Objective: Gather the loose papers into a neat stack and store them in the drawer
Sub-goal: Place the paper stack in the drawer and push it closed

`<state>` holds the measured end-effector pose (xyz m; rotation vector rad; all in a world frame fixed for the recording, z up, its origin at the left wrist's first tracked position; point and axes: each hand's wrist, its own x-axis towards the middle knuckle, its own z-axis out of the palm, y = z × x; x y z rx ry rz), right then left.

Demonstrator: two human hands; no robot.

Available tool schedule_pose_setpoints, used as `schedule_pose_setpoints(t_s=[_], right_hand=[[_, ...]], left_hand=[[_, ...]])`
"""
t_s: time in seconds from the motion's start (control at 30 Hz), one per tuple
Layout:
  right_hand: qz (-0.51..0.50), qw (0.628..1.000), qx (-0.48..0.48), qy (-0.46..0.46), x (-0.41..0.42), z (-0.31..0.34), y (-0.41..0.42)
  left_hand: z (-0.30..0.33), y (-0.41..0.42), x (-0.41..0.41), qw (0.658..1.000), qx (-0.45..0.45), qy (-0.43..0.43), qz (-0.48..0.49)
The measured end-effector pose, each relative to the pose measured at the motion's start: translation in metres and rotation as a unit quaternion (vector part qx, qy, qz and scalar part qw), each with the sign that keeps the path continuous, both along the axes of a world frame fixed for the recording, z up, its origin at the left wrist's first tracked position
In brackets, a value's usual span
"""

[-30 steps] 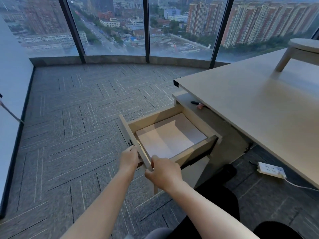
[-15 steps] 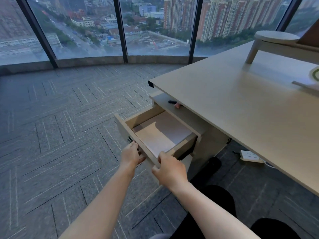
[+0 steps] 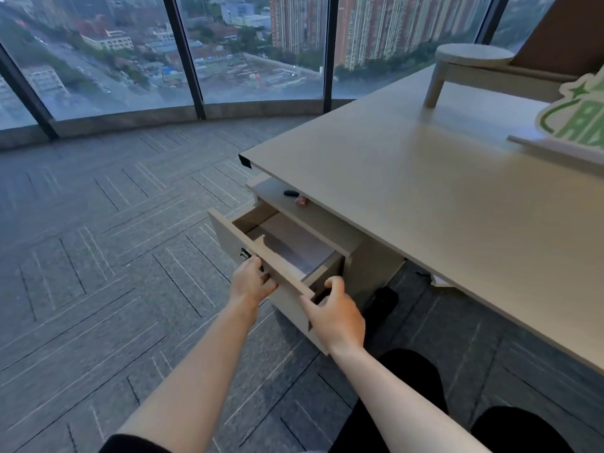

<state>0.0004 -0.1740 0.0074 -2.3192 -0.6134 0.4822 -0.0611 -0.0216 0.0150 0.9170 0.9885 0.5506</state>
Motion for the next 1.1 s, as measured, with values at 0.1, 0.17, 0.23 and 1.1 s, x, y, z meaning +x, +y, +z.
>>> schedule_pose_setpoints(t_s=[0.1, 0.17, 0.23, 1.1], right_hand=[[-0.055, 0.995, 0.040, 0.078, 0.011, -0.004, 0.000], [-0.074, 0.988, 0.061, 0.119, 0.018, -0.006, 0.003], [-0.092, 0.981, 0.075, 0.154, 0.025, -0.008, 0.005], [-0.266, 0.938, 0.118, 0.189, 0.082, -0.044, 0.036]], left_hand=[[-0.005, 0.003, 0.014, 1.000, -0.011, -0.013, -0.006], [-0.006, 0.002, 0.024, 1.000, -0.007, -0.010, -0.017], [-0.006, 0.000, 0.033, 1.000, -0.004, -0.008, -0.019], [-0.001, -0.006, 0.103, 0.991, -0.111, -0.071, -0.014]])
